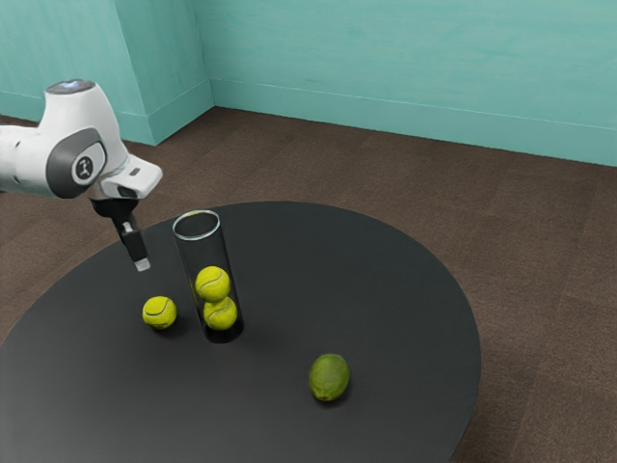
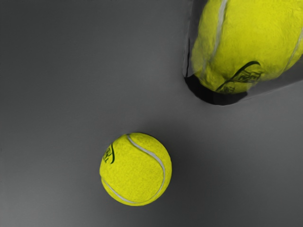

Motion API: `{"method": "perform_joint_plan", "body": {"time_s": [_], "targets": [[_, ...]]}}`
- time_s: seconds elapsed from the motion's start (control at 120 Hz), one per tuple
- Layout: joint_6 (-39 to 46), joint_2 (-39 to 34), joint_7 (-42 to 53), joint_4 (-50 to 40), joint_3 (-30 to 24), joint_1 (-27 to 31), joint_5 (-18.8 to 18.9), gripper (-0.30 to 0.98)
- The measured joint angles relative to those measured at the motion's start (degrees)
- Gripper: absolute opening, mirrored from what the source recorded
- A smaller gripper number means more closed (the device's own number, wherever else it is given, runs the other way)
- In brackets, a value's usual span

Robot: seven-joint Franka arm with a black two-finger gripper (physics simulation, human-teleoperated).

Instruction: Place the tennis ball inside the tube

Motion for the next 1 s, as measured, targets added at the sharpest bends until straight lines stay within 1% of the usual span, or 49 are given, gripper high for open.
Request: {"method": "perform_joint_plan", "body": {"time_s": [0.092,0.25,0.333,0.4,0.542,0.75,0.875,1.0], "targets": [[1.7,1.2,3.6,-0.1,1.4,-0.4,-0.1,0.69],[2.6,4.4,8.9,0.3,2.4,0.9,-0.5,0.69],[3.1,6.5,12.3,0.7,3.3,1.2,-3.2,0.69],[3.5,8.3,14.8,1.6,3.6,1.4,-4.6,0.69],[5.9,12.1,20.0,2.3,3.3,0.3,-3.4,0.69],[8.1,16.9,26.2,4.1,3.2,0.2,-3.5,0.69],[8.4,18.6,30.0,4.3,3.2,0.2,-6.6,0.69],[8.6,20.3,33.2,4.3,3.2,0.2,-8.2,0.69]]}}
